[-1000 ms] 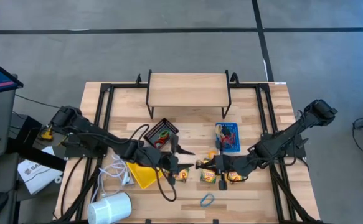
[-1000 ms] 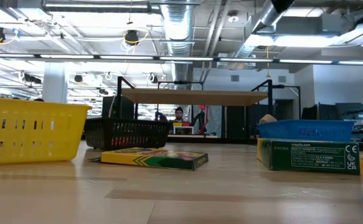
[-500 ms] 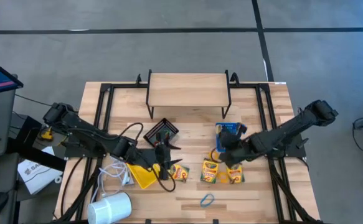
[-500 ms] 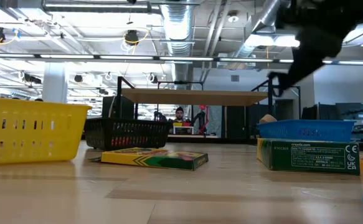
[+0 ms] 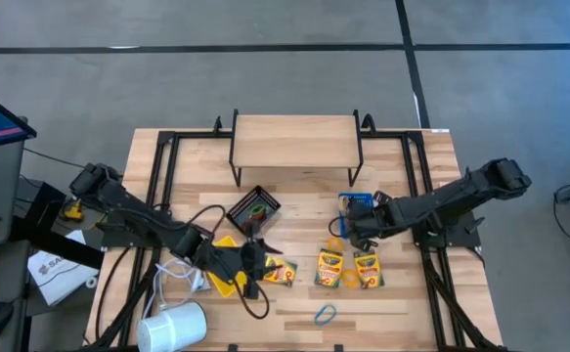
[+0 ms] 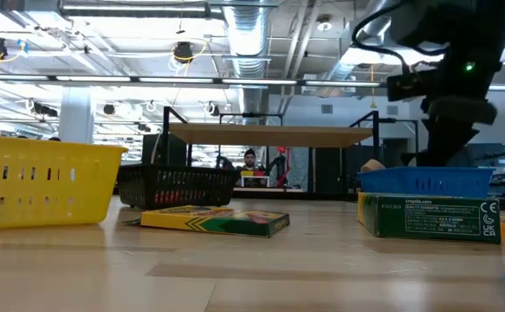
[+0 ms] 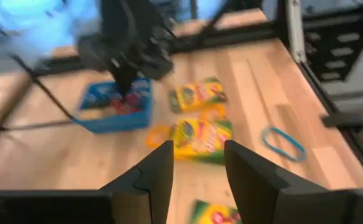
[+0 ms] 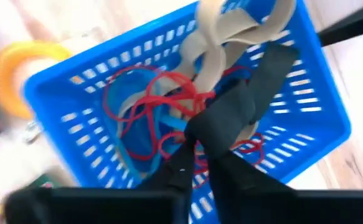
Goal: Pick & Place Office Desk Supplies
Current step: Put the black rubber band into the blue bin, then put the blue rubber band into the blue bin
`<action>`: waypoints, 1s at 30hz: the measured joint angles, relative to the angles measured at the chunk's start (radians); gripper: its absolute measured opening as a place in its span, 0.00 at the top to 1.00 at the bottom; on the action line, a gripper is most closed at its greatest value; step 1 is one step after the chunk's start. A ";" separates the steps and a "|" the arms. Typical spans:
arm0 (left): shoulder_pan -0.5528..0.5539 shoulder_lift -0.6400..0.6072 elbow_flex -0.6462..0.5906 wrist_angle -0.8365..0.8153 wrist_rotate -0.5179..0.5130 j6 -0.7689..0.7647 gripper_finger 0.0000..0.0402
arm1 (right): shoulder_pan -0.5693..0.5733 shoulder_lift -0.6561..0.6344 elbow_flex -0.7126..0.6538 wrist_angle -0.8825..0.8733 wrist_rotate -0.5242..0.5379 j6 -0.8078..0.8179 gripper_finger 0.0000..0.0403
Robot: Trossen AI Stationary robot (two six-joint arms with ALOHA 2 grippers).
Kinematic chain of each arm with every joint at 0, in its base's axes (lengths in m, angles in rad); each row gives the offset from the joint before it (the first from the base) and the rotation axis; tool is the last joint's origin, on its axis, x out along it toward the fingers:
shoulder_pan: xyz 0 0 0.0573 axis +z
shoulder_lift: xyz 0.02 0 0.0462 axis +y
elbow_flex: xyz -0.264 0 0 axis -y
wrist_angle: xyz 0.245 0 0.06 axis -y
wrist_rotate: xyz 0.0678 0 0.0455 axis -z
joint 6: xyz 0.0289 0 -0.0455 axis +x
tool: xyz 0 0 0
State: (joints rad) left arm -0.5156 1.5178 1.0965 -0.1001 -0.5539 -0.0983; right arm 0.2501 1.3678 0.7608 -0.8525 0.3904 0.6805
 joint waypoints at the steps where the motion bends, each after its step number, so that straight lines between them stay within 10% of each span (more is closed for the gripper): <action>1: 0.000 0.012 -0.001 0.003 0.026 -0.013 0.67 | 0.005 0.000 0.007 -0.005 -0.001 -0.005 0.86; 14: 0.075 0.332 0.077 0.290 0.307 -0.187 0.52 | 0.062 0.000 0.178 -0.157 -0.008 0.062 0.38; 30: 0.100 0.658 0.546 -0.035 0.449 -0.478 0.57 | 0.372 0.001 0.379 -0.426 -0.004 0.427 0.36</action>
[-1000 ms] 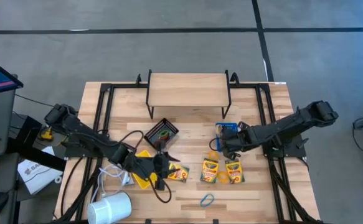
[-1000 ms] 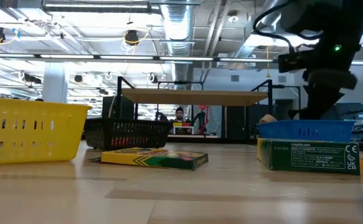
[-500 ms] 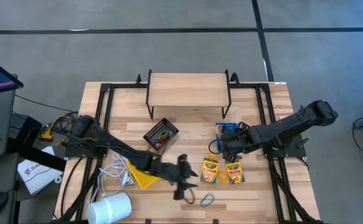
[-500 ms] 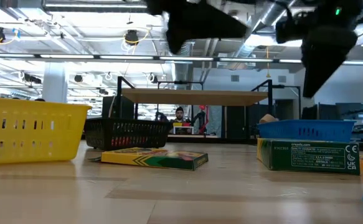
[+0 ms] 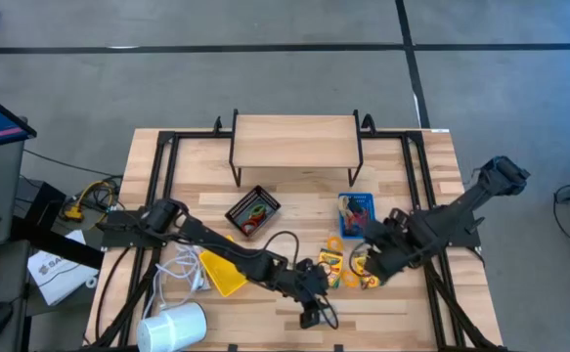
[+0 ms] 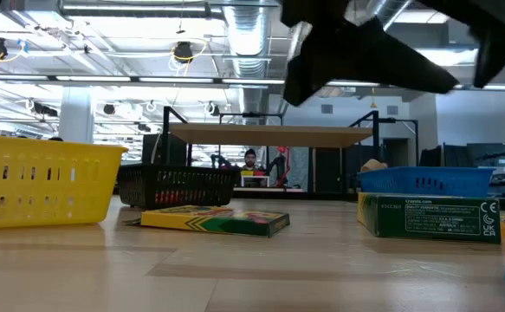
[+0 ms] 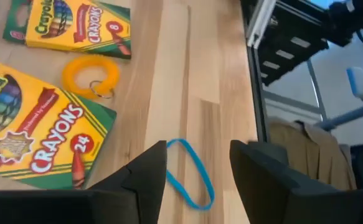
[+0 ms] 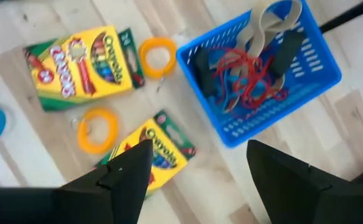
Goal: Pick & Place Office Desk Supplies
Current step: Put the blue rubber band into the blue bin
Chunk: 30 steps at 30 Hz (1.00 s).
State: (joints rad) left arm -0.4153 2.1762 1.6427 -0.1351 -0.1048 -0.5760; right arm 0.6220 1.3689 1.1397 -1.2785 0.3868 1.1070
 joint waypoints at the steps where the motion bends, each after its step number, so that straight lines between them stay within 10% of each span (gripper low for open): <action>1: 0.003 0.012 0.011 -0.001 0.002 -0.013 0.57 | 0.020 0.000 0.000 -0.011 0.002 0.020 0.36; 15: 0.055 0.161 0.033 -0.016 0.177 -0.170 0.57 | 0.183 0.000 0.000 -0.067 0.089 0.177 0.36; 30: -0.013 0.164 0.082 -0.011 0.241 -0.165 0.57 | 0.117 0.000 0.000 -0.003 0.138 0.132 0.36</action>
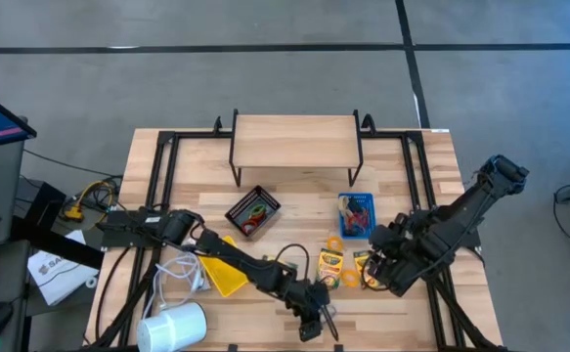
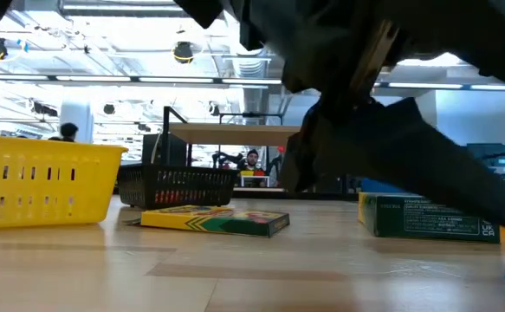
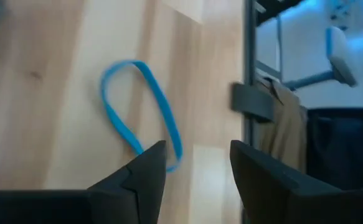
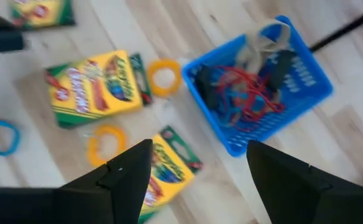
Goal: Pick & Place Office Desk Supplies
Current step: Put the blue rubber band into the blue bin
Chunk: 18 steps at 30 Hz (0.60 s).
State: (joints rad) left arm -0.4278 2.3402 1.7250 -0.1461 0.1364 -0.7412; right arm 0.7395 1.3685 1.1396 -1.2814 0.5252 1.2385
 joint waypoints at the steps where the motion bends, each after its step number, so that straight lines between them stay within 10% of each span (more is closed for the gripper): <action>1: 0.000 0.000 0.002 -0.003 -0.017 0.000 0.57 | -0.004 0.000 0.000 0.026 0.000 -0.014 0.36; 18: -0.009 0.000 0.003 -0.014 -0.124 0.058 0.57 | 0.067 0.171 -0.001 0.295 -0.022 -0.110 0.36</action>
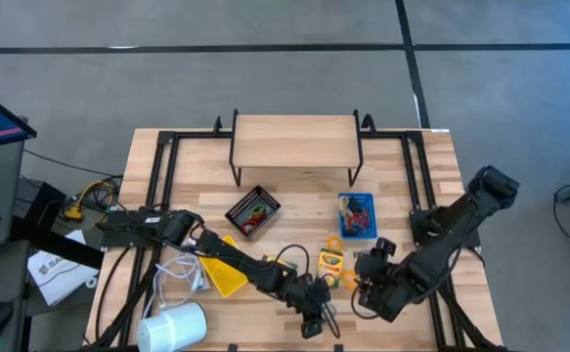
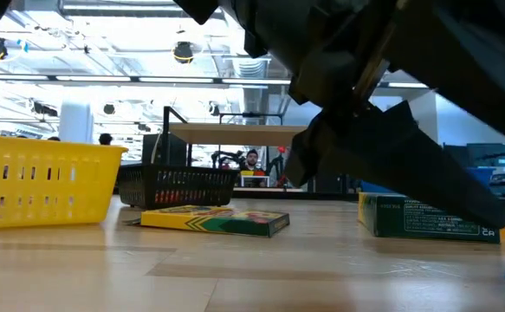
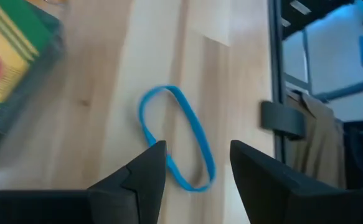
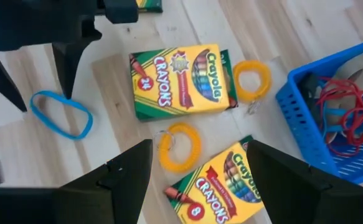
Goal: Pick & Place Office Desk Supplies
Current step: Put the blue rubber band into the blue bin
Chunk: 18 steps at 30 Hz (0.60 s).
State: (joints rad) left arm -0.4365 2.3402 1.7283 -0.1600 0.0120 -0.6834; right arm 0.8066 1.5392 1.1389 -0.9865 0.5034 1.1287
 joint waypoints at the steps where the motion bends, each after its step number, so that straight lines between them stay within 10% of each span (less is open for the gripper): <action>1: -0.001 0.000 0.000 -0.001 -0.013 0.000 0.57 | 0.005 0.008 0.000 0.000 0.013 0.010 0.36; 18: -0.006 0.058 0.005 0.062 -0.030 -0.013 0.58 | -0.025 0.031 0.000 -0.037 0.096 0.049 0.36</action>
State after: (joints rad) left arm -0.4423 2.3981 1.7329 -0.0982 -0.0185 -0.6964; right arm 0.7811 1.5700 1.1389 -1.0238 0.5994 1.1778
